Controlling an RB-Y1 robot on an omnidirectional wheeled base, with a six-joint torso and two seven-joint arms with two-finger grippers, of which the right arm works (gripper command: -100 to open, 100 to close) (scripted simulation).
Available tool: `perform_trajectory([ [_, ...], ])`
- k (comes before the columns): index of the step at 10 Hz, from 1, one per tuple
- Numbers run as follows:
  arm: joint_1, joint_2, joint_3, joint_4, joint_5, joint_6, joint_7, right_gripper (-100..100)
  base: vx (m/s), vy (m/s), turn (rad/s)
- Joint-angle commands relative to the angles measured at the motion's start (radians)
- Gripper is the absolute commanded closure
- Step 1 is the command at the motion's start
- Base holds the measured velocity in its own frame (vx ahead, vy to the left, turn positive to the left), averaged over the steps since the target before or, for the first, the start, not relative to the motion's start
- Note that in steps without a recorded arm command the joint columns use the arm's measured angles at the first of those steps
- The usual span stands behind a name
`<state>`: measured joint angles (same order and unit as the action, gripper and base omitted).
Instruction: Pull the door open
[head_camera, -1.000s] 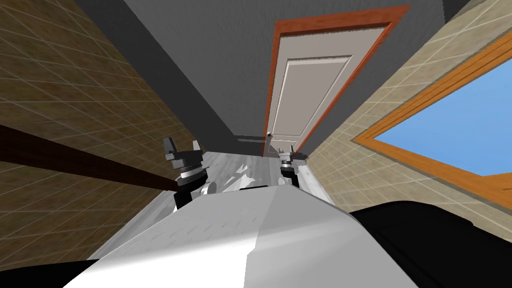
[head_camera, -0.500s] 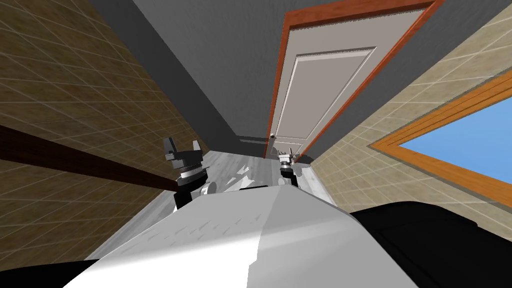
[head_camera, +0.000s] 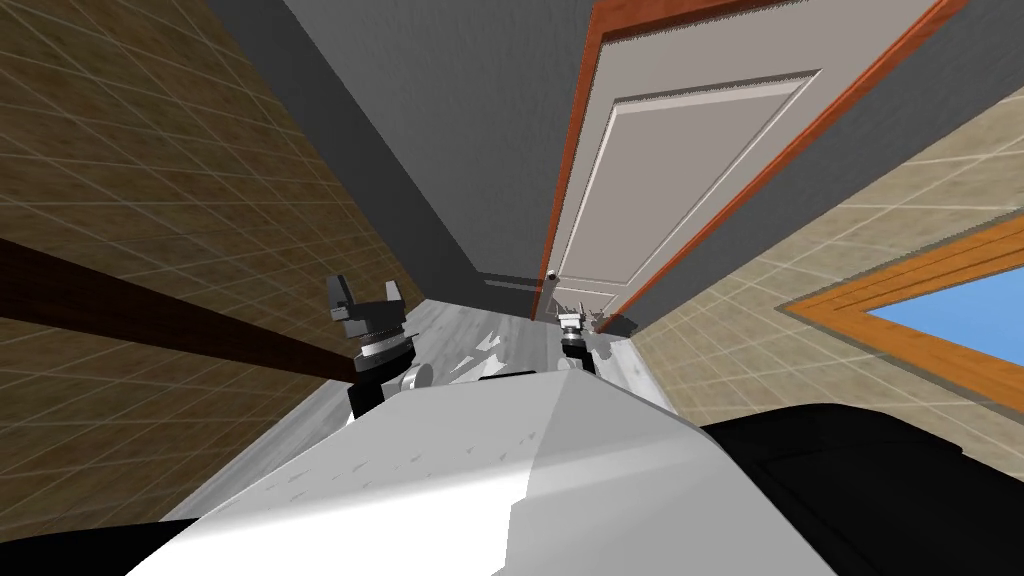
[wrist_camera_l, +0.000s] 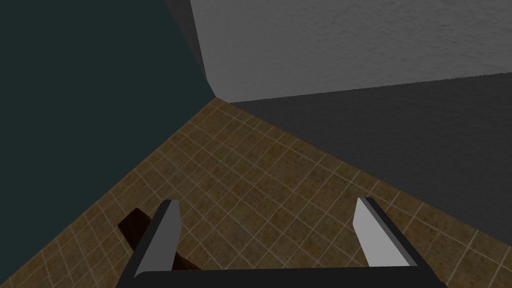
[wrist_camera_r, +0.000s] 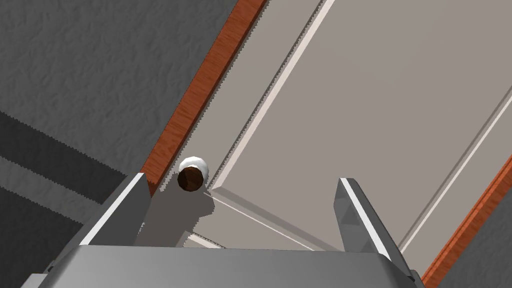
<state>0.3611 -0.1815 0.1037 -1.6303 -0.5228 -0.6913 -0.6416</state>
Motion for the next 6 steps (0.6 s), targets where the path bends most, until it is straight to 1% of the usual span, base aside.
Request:
perform_trajectory([
  [1,-0.017,-0.010,0.004,0.050,-0.030,-0.016,-0.035,-100,0.092,-0.037,0.117],
  [6,-0.053,-0.045,0.015,0.187,-0.125,-0.057,-0.140,-100,0.100,-0.029,0.124],
])
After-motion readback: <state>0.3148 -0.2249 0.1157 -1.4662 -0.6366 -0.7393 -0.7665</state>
